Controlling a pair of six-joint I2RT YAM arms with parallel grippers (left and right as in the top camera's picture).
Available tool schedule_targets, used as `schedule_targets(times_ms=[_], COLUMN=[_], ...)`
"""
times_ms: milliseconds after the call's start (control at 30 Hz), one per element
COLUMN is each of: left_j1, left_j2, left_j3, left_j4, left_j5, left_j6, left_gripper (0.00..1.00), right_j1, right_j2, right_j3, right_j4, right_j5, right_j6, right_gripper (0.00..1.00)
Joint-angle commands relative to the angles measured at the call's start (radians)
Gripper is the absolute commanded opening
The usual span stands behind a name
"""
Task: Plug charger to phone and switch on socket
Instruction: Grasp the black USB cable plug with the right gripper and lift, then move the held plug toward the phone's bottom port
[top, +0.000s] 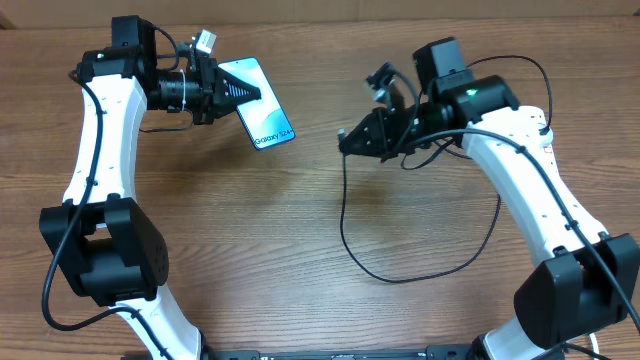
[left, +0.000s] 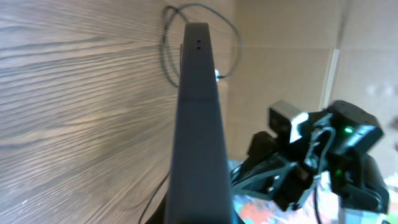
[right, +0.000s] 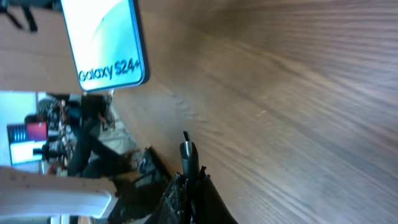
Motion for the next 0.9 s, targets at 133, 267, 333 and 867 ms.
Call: schedule_targets(times_ms=[133,267,333,867], left_j1=[-0.002,-0.002,-0.002,-0.067], left_j2=[-0.003,-0.003,-0.003,-0.003], left_j3=[0.001,0.001,0.001,0.001], left_j4=[0.0,0.0,0.0,-0.01], left_j5=[0.129,0.129,0.129,0.132], left_j6=[0.082,0.081,0.081,0.115], left_gripper=[0.04,0.04,0.04,0.04], right_j1=[0.043,0.032,0.027,0.001], right_j2=[-0.092,-0.175,-0.226,-0.65], right_j3=[0.0,0.0,0.0,-0.384], right_j4=[-0.006,-0.054,-0.098,0.111], right_j5=[-0.041,0.006,0.063,0.077], right_j6=[-0.014,-0.015,-0.017,0.221], right_gripper=[0.04,0.04,0.04,0.04])
